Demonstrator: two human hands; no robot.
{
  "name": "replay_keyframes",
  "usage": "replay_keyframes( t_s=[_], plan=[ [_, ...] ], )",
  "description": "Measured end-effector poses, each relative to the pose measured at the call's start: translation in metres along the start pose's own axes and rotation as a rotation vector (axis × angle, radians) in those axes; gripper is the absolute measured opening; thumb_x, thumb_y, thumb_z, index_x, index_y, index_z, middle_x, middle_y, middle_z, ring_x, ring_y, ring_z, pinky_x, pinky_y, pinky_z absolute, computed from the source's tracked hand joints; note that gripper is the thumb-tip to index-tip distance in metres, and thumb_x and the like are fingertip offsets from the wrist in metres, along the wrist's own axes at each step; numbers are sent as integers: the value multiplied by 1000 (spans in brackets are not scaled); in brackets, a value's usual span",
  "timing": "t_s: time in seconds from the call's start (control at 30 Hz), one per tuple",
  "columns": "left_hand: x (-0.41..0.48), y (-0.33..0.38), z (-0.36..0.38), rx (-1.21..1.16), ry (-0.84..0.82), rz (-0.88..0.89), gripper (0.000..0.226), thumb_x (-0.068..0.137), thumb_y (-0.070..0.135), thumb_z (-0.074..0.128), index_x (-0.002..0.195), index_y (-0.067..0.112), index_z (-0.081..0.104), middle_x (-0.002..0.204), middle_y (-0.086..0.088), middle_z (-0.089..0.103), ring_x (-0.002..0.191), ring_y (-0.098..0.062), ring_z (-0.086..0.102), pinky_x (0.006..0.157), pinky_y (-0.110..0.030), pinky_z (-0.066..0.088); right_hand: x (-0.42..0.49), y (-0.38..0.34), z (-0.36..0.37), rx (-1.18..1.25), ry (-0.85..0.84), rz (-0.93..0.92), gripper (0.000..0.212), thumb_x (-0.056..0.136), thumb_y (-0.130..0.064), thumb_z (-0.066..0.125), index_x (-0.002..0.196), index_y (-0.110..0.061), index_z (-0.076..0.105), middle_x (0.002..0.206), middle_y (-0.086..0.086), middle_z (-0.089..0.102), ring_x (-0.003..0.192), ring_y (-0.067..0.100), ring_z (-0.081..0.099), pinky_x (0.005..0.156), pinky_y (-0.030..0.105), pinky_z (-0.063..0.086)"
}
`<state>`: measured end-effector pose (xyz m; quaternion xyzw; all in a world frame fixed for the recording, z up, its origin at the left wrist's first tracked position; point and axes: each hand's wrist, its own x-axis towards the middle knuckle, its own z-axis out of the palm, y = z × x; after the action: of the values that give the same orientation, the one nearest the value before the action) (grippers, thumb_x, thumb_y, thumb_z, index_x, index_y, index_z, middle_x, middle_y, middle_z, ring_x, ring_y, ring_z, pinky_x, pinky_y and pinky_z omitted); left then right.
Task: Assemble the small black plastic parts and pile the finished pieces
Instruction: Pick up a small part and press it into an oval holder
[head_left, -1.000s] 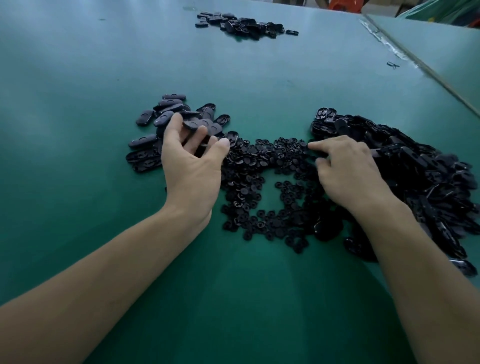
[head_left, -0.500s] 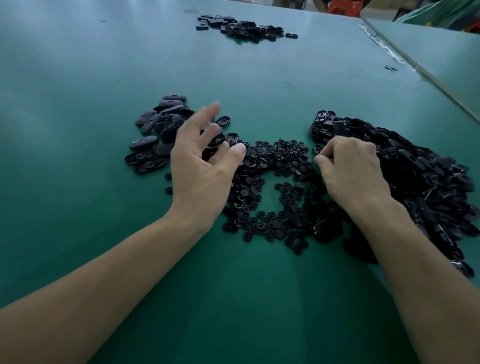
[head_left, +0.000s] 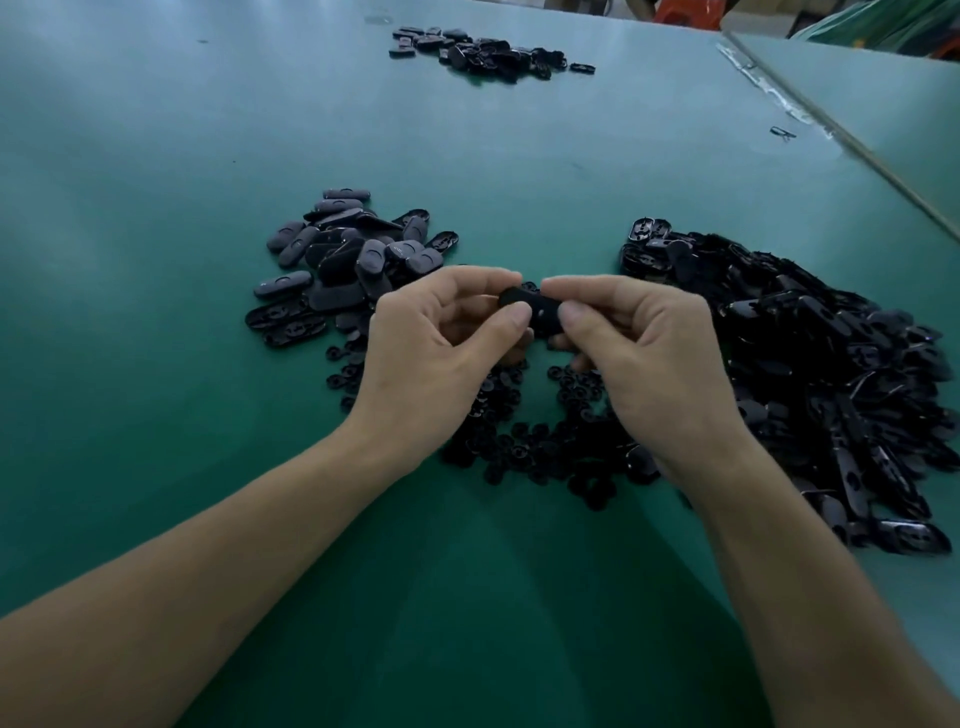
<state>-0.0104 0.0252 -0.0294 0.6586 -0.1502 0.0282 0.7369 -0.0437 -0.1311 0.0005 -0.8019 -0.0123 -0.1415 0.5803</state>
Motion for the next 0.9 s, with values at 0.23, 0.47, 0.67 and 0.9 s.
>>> replay_keyframes(
  t_s=[0.23,0.47,0.67,0.9],
  plan=[
    [-2,2,0,-34,-16,-1,13,90,0,71,97,11,71,81,-7,77,71,-18,75,67,-25,59,-8,8,1,-50,39,-10,13,90,-17,74,94,-29,75,78,-6,74,73,8,68,71,24,55],
    [-1,3,-1,-47,-11,5,6,96,7,65,95,10,70,83,-7,77,69,-21,75,63,-25,59,-10,6,3,-15,73,7,10,90,-16,74,88,-26,74,78,-4,75,74,15,70,77,41,60],
    [-2,2,-2,-65,-33,-1,21,89,10,74,109,13,67,86,-5,77,78,-20,76,67,-25,58,-11,5,4,44,91,10,11,91,-13,73,88,-24,73,79,0,76,75,19,72,77,42,61],
    [-2,1,0,-1,-58,67,15,86,5,75,96,17,72,88,3,78,80,-13,74,75,-25,59,-12,8,4,-118,42,-17,13,93,-12,70,92,-25,74,81,-11,76,81,2,72,78,20,56]
  ],
)
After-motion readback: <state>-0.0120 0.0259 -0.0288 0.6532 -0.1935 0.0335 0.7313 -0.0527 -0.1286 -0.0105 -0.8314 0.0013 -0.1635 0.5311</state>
